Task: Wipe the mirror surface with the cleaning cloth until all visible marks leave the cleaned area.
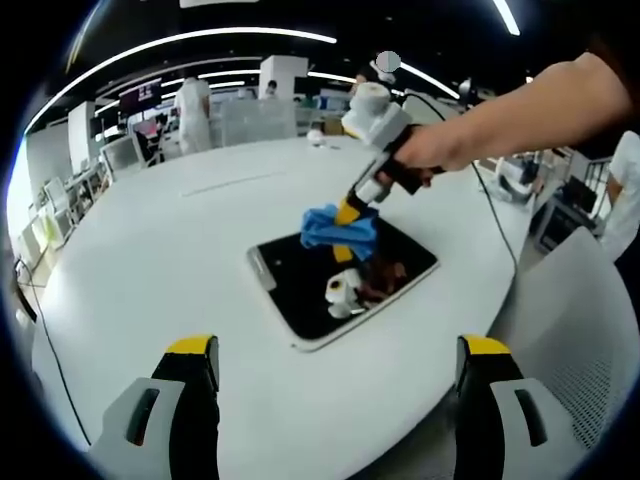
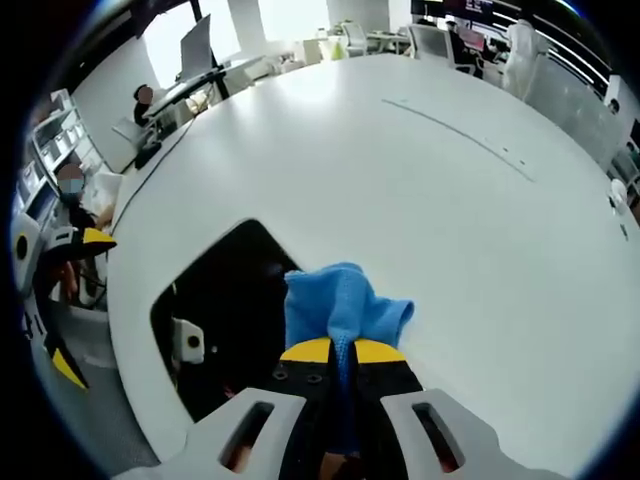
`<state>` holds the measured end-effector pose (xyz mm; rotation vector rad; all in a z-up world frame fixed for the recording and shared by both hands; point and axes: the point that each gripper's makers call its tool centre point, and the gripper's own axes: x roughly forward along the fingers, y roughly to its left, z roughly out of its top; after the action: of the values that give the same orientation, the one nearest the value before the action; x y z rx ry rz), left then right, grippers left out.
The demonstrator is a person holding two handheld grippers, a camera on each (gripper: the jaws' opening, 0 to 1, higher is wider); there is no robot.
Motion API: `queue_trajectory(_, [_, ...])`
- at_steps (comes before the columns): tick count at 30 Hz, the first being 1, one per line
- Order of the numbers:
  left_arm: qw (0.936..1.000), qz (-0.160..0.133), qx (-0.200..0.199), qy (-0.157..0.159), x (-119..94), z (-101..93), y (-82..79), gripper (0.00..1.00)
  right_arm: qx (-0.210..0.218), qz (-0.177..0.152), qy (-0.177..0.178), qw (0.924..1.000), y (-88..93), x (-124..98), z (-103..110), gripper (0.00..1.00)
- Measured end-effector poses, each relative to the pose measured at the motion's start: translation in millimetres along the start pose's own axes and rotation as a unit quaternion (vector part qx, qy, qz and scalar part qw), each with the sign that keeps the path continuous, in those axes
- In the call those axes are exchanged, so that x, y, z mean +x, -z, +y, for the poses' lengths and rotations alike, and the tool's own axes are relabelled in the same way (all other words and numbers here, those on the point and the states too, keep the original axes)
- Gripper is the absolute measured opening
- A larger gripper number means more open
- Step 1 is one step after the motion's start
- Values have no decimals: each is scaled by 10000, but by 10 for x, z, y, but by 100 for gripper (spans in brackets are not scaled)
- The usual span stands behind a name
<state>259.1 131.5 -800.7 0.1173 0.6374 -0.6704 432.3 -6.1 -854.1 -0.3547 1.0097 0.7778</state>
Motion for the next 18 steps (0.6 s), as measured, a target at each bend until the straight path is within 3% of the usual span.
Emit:
queue_trajectory(5, [9998,-46,-128,-177,-19,82,-5,99,-46,33,58,10000,68,-49,-57,1])
queue_trajectory(18, [9997,-55,-63,-229,-19,89,-18,99,58,92,174,9998,152,-102,-138,1])
